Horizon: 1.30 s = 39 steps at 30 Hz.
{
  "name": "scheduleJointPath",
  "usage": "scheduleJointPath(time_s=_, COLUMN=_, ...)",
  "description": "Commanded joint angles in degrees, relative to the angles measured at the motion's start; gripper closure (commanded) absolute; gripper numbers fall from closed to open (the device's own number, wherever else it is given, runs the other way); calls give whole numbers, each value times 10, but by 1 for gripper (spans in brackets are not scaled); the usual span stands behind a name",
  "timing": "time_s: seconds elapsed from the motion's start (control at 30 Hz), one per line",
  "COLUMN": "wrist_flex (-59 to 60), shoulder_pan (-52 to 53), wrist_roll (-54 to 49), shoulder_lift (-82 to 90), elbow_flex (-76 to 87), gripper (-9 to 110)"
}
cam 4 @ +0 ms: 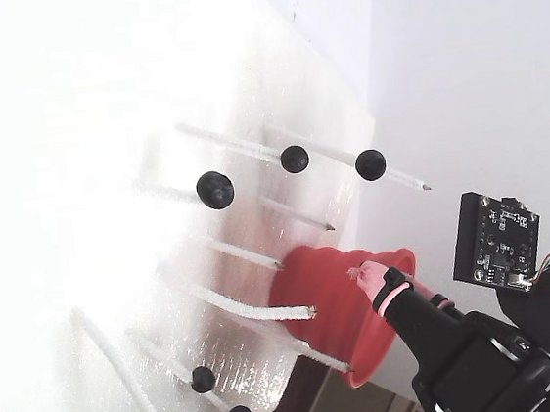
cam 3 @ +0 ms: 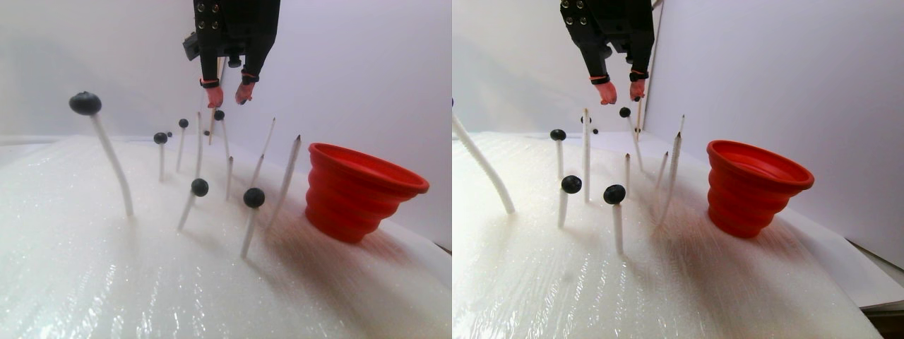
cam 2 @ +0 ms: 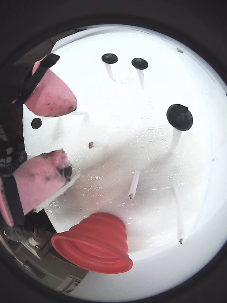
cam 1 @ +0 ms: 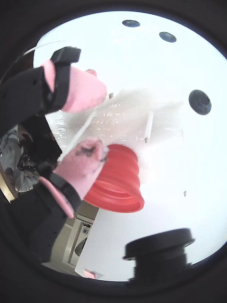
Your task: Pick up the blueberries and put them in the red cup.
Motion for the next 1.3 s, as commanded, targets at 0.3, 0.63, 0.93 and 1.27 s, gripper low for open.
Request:
scheduleJointPath(time_s=0.3, wrist_flex=-64, shoulder_pan=-15, wrist_roll=-29, shoulder_lift=-28, elbow_flex=-55, gripper=87)
scheduleJointPath(time_s=0.63, wrist_flex=-98, shoulder_pan=-27, wrist_roll=-56, shoulder_lift=-57, elbow_flex=-80, gripper=87)
scheduleJointPath(time_s=0.93, wrist_flex=-129, shoulder_pan=-26, wrist_roll=-73, shoulder_lift=-100, elbow_flex=-106, gripper=87)
scheduleJointPath(time_s=1.27, wrist_flex=-149, shoulder_pan=-28, wrist_roll=-83, shoulder_lift=-137, elbow_flex=-134, gripper=87)
